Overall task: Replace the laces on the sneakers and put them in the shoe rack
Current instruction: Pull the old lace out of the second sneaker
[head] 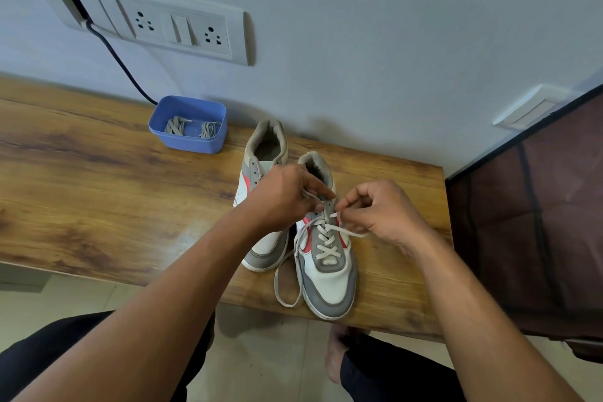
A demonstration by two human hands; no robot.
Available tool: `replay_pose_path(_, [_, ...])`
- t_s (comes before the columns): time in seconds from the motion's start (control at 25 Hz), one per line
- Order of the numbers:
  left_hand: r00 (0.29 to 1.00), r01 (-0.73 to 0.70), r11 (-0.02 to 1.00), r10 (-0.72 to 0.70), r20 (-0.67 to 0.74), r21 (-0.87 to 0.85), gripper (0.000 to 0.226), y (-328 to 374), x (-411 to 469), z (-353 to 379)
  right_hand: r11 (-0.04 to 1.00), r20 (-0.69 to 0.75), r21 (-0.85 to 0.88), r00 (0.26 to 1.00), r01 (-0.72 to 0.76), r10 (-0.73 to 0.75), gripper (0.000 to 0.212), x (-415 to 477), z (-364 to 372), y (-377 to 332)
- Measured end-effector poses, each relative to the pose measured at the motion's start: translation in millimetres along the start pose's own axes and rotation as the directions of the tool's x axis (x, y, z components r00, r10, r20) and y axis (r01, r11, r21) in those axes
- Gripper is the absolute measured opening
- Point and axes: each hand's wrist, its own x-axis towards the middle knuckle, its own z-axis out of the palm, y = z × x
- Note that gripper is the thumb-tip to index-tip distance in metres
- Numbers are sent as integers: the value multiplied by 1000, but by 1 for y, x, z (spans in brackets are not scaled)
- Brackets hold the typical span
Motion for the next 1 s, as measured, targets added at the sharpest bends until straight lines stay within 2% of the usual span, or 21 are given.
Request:
replay_pose_path(0.12, [1000, -3, 1000, 3, 6, -16, 28, -1, 0, 0, 999, -128, -43, 992, -12, 7, 6, 6, -12, 5])
replay_pose_path(0.28, [1000, 0, 1000, 0, 1, -26, 28, -2, 0, 0, 1000, 56, -13, 998, 2, -1, 7, -1, 0, -1])
replay_pose_path(0.44, [1000, -5, 1000, 5, 1, -18, 28, -2, 0, 0, 997, -99, -72, 995, -3, -5, 7, 5, -16, 8])
replay_pose_path(0.6, [1000, 3, 1000, -3, 2, -15, 28, -2, 0, 1, 997, 36, -70, 999, 22, -20, 7, 2, -2, 2])
replay_pose_path(0.76, [1000, 4, 1000, -4, 5, -9, 28, -1, -1, 0, 991, -64, -134, 998, -1, -7, 6, 8, -13, 8])
replay_pose_path(0.92, [1000, 7, 1000, -7, 0, -14, 29, -1, -1, 0, 994, 44, -104, 999, 16, -11, 6, 3, -5, 3])
replay_pose_path(1.0, [1000, 3, 1000, -3, 0, -21, 28, 0, -2, 0, 993, 33, -114, 999, 24, -20, 5, 3, -2, 2])
